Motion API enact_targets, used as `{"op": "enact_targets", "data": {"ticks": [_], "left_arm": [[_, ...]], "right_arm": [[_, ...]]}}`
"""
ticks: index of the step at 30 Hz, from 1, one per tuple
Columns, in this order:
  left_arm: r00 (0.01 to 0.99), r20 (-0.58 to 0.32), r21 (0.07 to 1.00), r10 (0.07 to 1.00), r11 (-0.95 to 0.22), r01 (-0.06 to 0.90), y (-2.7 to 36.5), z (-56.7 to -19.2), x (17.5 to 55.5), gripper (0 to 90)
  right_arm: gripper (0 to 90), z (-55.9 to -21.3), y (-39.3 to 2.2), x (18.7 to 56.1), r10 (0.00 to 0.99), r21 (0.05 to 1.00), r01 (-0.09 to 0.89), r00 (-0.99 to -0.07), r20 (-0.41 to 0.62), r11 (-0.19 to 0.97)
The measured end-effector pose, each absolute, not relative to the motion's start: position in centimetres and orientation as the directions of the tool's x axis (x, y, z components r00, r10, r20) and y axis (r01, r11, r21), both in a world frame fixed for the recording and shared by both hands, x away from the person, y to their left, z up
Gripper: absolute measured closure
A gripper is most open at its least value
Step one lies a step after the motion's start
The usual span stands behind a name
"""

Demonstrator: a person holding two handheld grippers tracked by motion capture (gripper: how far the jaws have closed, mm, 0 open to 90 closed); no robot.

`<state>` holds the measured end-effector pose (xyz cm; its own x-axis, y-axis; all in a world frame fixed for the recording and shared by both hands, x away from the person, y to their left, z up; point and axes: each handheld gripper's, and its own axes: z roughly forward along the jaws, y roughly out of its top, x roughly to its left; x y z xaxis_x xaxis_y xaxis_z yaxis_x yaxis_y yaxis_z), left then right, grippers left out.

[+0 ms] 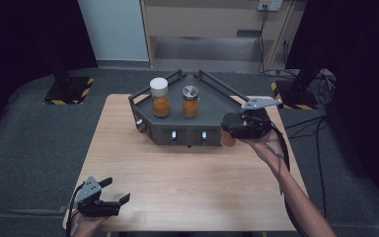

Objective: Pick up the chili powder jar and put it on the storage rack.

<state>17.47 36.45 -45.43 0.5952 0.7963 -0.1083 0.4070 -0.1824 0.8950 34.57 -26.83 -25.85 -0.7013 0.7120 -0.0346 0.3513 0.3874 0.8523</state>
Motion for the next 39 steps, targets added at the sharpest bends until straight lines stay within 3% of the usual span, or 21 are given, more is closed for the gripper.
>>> {"op": "enact_targets", "data": {"ticks": [24,39], "left_arm": [[0.596,-0.111,0.893,0.795,-0.182,0.410,36.4,-45.4,17.5,5.4],[0.594,-0.115,0.893,0.796,-0.180,0.413,36.5,-45.5,17.5,5.4]], "right_arm": [[34.9,-23.8,-23.1,38.6,0.761,0.854,0.364,-0.646,-0.056,0.372],[34.9,-24.6,-21.7,40.7,0.818,0.876,0.376,-0.574,-0.035,0.301]]}}
